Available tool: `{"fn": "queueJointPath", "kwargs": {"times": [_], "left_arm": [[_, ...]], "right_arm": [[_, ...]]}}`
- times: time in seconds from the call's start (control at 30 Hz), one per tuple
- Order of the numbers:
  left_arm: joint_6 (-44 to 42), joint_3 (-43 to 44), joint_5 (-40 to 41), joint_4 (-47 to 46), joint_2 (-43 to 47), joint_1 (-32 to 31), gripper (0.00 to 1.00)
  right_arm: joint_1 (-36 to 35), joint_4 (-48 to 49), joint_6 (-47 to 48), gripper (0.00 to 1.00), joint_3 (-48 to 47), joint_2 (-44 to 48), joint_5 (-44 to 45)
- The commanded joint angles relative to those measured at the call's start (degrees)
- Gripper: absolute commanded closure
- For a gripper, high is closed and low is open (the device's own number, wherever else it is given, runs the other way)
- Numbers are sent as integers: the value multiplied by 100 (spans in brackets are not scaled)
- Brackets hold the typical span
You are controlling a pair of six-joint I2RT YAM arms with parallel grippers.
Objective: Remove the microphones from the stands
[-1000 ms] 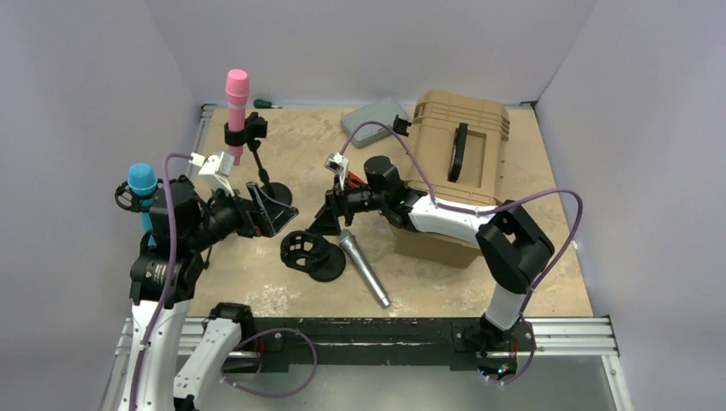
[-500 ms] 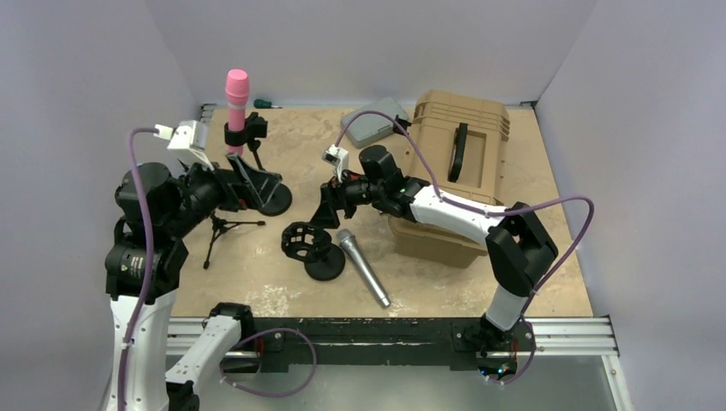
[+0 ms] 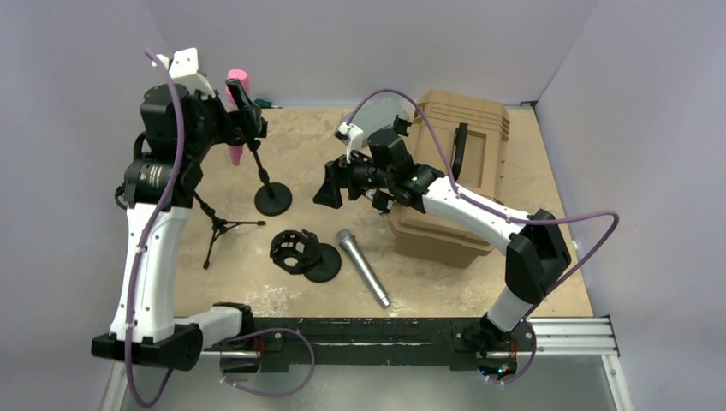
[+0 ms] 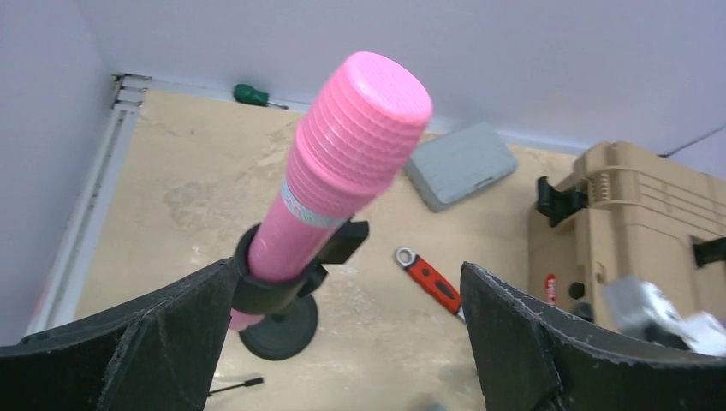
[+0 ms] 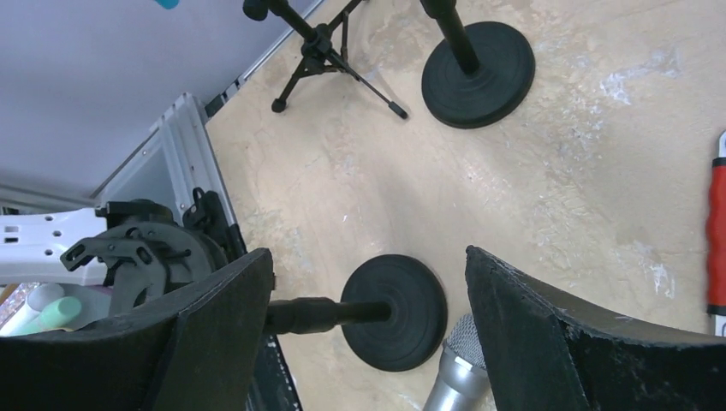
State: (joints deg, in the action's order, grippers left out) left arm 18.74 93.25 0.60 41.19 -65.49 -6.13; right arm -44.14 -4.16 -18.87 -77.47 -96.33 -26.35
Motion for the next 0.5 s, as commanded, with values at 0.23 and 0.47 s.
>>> {"fn": "queueJointPath", "kwargs": {"times": [0.23, 0.47], "left_arm": [[-888, 571, 188, -103, -837, 28, 3], [-1043, 501, -358, -159, -1182, 280, 17]], "right_arm": [[19, -78, 21, 19, 294, 426, 227], [21, -1, 15, 19, 128, 309, 61]]}}
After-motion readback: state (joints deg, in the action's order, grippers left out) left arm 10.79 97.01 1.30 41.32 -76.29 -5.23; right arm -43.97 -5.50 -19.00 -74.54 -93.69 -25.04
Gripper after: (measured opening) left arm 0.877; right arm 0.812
